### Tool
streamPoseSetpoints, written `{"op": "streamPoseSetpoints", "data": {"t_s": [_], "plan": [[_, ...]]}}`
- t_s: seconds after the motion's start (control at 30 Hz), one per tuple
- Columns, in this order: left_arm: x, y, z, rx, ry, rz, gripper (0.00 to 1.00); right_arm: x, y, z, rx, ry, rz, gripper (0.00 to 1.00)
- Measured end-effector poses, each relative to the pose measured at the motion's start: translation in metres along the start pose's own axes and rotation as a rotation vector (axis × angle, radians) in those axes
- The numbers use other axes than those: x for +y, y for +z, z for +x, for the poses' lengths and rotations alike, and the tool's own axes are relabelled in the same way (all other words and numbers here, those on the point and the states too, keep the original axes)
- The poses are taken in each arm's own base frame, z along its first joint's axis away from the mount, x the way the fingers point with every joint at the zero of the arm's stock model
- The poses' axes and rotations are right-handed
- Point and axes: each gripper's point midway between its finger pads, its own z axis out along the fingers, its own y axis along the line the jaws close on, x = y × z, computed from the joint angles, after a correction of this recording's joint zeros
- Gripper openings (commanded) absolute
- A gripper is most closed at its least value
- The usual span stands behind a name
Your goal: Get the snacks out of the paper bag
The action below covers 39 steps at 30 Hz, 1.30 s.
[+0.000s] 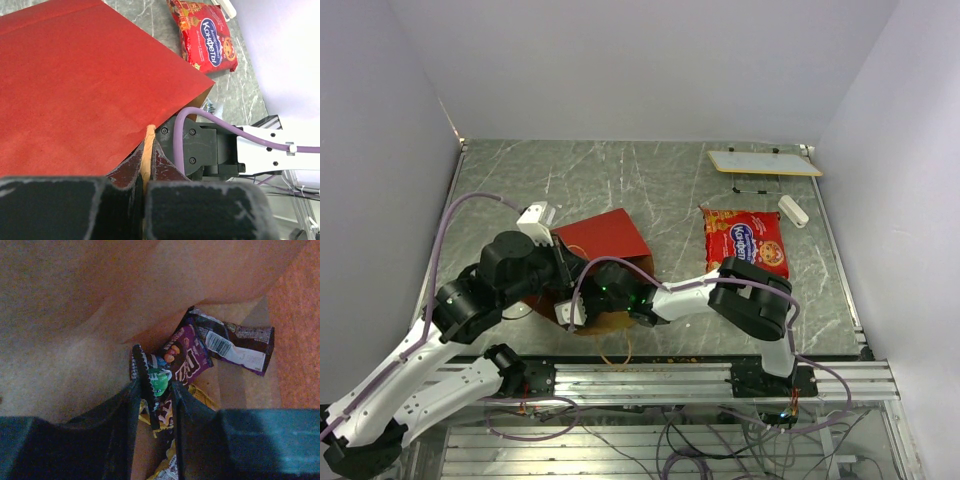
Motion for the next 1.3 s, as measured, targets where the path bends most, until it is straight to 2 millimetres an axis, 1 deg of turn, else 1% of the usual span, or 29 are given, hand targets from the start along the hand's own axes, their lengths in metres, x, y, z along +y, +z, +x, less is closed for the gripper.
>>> {"op": "streamPoseSetpoints", "data": {"t_s": [0.13, 0.23, 0.27, 0.37, 0.47, 0.57, 0.63, 0.73, 0.87, 1.03, 1.1, 1.17, 1.27, 1.3], "plan": [[0.002, -0.003, -0.003, -0.019, -0.007, -0.011, 0.07, 0.002, 0.000, 0.000, -0.004, 0.002, -0.009, 0.11], [0.004, -0.006, -0.006, -0.040, -0.022, -0.021, 0.07, 0.010, -0.005, 0.002, 0.001, 0.013, -0.024, 0.02], [0.004, -0.007, -0.007, -0.048, -0.027, -0.020, 0.07, 0.013, -0.008, 0.003, 0.004, 0.020, -0.029, 0.00], [0.004, -0.008, -0.009, -0.060, -0.037, -0.021, 0.07, 0.014, -0.015, 0.001, 0.006, 0.032, -0.032, 0.00], [0.005, -0.005, -0.008, -0.053, -0.036, -0.028, 0.07, 0.011, -0.026, -0.004, 0.007, 0.048, -0.025, 0.00], [0.007, 0.000, -0.006, -0.037, -0.030, -0.041, 0.07, 0.004, -0.041, -0.014, 0.001, 0.068, -0.009, 0.00], [0.008, 0.001, -0.005, -0.033, -0.027, -0.045, 0.07, -0.001, -0.054, -0.022, -0.009, 0.076, 0.005, 0.00], [0.011, 0.002, -0.002, -0.037, -0.033, -0.054, 0.07, -0.003, -0.071, -0.030, -0.010, 0.089, 0.006, 0.00], [0.013, 0.004, -0.002, -0.040, -0.052, -0.063, 0.07, -0.006, -0.102, -0.041, -0.004, 0.122, 0.014, 0.00], [0.016, 0.020, 0.001, -0.002, -0.057, -0.111, 0.07, -0.014, -0.148, -0.062, -0.008, 0.169, 0.038, 0.00], [0.018, 0.027, 0.004, 0.021, -0.052, -0.130, 0.07, -0.019, -0.170, -0.070, -0.002, 0.186, 0.055, 0.00], [0.019, 0.033, 0.007, 0.040, -0.045, -0.146, 0.07, -0.025, -0.200, -0.079, 0.007, 0.206, 0.084, 0.00], [0.023, 0.037, 0.005, 0.042, -0.045, -0.175, 0.07, -0.035, -0.247, -0.095, 0.010, 0.236, 0.135, 0.00], [0.024, 0.037, 0.004, 0.039, -0.051, -0.186, 0.07, -0.039, -0.259, -0.100, 0.008, 0.249, 0.148, 0.00]]}}
